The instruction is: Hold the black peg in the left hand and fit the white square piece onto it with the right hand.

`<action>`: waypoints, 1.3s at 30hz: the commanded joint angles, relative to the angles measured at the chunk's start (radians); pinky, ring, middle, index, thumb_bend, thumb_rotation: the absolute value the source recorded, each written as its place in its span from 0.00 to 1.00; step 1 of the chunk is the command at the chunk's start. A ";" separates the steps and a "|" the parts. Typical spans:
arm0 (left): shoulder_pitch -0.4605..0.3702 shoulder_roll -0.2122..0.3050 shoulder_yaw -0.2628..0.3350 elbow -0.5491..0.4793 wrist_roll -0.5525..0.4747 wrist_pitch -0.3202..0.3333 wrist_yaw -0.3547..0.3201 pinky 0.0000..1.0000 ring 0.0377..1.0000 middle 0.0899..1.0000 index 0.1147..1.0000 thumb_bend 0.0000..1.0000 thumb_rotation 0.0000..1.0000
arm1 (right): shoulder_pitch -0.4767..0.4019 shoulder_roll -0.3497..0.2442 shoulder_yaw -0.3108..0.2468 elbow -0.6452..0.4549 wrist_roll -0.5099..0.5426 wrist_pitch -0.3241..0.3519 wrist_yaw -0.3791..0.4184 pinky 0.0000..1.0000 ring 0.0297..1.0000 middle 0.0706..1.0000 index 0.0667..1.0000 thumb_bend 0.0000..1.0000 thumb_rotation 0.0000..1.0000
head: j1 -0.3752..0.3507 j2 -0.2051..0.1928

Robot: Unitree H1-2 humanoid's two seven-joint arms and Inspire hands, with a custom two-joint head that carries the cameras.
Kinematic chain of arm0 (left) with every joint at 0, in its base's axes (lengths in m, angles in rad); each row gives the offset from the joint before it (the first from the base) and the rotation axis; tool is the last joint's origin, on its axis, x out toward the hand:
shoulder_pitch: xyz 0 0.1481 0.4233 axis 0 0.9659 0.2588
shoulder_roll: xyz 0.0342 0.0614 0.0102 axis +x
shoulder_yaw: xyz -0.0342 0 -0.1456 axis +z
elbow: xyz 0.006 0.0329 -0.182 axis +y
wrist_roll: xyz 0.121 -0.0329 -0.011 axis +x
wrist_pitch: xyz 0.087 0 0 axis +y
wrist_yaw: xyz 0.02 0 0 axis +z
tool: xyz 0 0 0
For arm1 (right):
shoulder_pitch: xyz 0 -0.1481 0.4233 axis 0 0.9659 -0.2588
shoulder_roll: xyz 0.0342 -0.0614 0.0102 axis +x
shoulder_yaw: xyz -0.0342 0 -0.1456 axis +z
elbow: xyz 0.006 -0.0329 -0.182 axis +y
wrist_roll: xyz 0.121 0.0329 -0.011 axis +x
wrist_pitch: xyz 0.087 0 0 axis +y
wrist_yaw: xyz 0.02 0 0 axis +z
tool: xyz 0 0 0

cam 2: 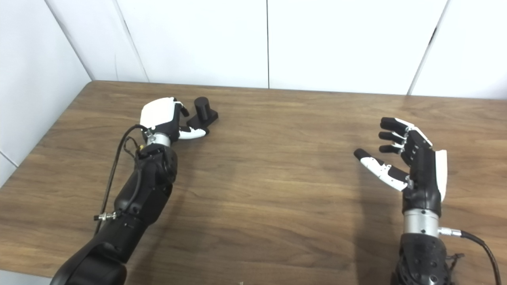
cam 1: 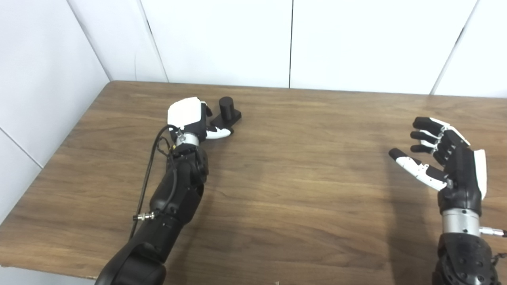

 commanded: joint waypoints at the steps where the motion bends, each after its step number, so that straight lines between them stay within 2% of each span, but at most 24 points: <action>1: -0.036 0.022 -0.020 0.015 0.025 0.003 -0.024 0.95 0.94 0.91 0.63 0.89 0.42 | -0.028 0.009 0.003 -0.032 -0.008 -0.021 -0.010 0.58 0.68 0.70 0.67 0.66 0.07 | 0.001 0.001; 10: -0.043 0.039 -0.071 0.056 0.011 0.003 -0.061 1.00 0.96 0.91 0.59 0.92 0.40 | -0.024 0.016 0.002 -0.031 -0.007 -0.029 -0.015 0.57 0.68 0.70 0.67 0.67 0.07 | -0.002 0.005; 16: -0.053 0.053 -0.101 0.067 0.005 0.003 -0.070 1.00 0.91 0.86 0.52 0.87 0.33 | -0.021 0.018 0.002 -0.043 -0.012 -0.012 -0.013 0.59 0.69 0.71 0.67 0.66 0.10 | -0.005 0.005; 19: -0.062 0.063 -0.120 0.074 0.010 0.003 -0.081 1.00 0.89 0.83 0.50 0.86 0.32 | -0.021 0.020 0.001 -0.042 -0.010 -0.013 -0.014 0.59 0.69 0.71 0.67 0.67 0.10 | -0.007 0.006; 23: -0.075 0.071 -0.131 0.089 0.003 0.003 -0.086 1.00 0.88 0.82 0.50 0.87 0.33 | -0.024 0.017 0.001 -0.036 -0.014 -0.021 -0.017 0.58 0.68 0.70 0.67 0.66 0.11 | -0.012 0.006; 30: -0.085 0.083 -0.145 0.115 -0.018 0.002 -0.096 0.96 0.85 0.78 0.46 0.86 0.27 | -0.027 0.011 -0.004 -0.038 -0.020 -0.014 -0.021 0.59 0.70 0.71 0.66 0.63 0.14 | -0.018 0.008; 31: -0.084 0.083 -0.144 0.113 -0.022 0.002 -0.096 0.98 0.85 0.78 0.44 0.69 0.18 | -0.028 0.010 -0.004 -0.038 -0.022 -0.016 -0.021 0.59 0.69 0.70 0.66 0.62 0.13 | -0.018 0.009; 32: -0.083 0.083 -0.142 0.112 -0.027 0.002 -0.096 0.99 0.85 0.79 0.43 0.61 0.13 | -0.028 0.011 -0.004 -0.041 -0.022 -0.014 -0.021 0.58 0.69 0.70 0.66 0.62 0.12 | -0.018 0.009; 33: -0.081 0.083 -0.141 0.109 -0.034 0.002 -0.096 1.00 0.85 0.79 0.43 0.57 0.11 | -0.028 0.011 -0.005 -0.043 -0.021 -0.011 -0.020 0.58 0.69 0.70 0.66 0.62 0.12 | -0.018 0.010; 35: -0.082 0.084 -0.143 0.111 -0.043 0.002 -0.091 1.00 0.86 0.79 0.42 0.53 0.09 | -0.029 0.009 -0.005 -0.047 -0.025 -0.007 -0.019 0.60 0.70 0.70 0.66 0.62 0.13 | -0.019 0.011; 39: -0.083 0.083 -0.146 0.114 -0.051 0.002 -0.086 1.00 0.86 0.78 0.42 0.52 0.08 | -0.031 0.007 -0.008 -0.049 -0.021 -0.006 -0.016 0.60 0.70 0.70 0.66 0.62 0.13 | -0.022 0.013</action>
